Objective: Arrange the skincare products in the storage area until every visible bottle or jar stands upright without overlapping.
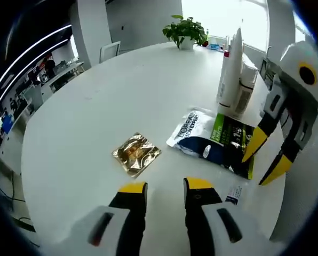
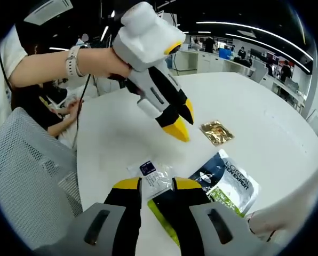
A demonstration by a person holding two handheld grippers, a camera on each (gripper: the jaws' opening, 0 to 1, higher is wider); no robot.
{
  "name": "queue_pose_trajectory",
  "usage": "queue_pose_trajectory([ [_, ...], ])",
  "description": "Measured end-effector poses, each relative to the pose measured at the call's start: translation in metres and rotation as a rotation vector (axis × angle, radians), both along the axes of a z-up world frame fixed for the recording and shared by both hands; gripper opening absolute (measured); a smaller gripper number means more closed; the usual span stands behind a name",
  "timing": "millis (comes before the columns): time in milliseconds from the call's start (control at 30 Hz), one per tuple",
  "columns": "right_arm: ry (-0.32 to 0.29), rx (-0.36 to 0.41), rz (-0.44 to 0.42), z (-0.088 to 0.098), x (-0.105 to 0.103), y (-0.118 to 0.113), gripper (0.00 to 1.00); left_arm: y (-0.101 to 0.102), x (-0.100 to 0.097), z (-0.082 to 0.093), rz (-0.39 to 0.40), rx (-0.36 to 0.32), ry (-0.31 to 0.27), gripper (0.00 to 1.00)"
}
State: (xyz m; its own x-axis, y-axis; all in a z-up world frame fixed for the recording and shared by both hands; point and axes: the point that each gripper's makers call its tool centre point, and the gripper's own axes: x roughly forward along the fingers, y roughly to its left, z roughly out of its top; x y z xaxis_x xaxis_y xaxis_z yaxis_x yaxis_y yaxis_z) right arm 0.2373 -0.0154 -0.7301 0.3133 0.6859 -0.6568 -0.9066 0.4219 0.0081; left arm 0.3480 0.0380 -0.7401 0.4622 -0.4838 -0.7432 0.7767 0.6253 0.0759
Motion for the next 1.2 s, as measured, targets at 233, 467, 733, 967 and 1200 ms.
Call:
queue_pose_trajectory([
  [233, 0.007, 0.016, -0.01, 0.001, -0.002, 0.001, 0.22, 0.002, 0.023, -0.001, 0.131, -0.051, 0.028, 0.35],
  [467, 0.007, 0.035, -0.035, 0.001, 0.002, -0.003, 0.21, 0.001, 0.044, -0.007, 0.202, -0.066, 0.055, 0.37],
  [733, 0.013, 0.05, -0.053, 0.003, 0.005, -0.004, 0.21, -0.003, 0.049, -0.018, 0.229, -0.049, 0.082, 0.34],
  [967, 0.014, 0.056, -0.058, 0.004, 0.005, -0.005, 0.21, 0.002, 0.053, -0.019, 0.23, -0.026, 0.062, 0.25],
  [1200, 0.005, 0.06, -0.06, 0.008, 0.01, -0.004, 0.21, 0.005, 0.055, -0.019, 0.233, -0.02, 0.049, 0.2],
])
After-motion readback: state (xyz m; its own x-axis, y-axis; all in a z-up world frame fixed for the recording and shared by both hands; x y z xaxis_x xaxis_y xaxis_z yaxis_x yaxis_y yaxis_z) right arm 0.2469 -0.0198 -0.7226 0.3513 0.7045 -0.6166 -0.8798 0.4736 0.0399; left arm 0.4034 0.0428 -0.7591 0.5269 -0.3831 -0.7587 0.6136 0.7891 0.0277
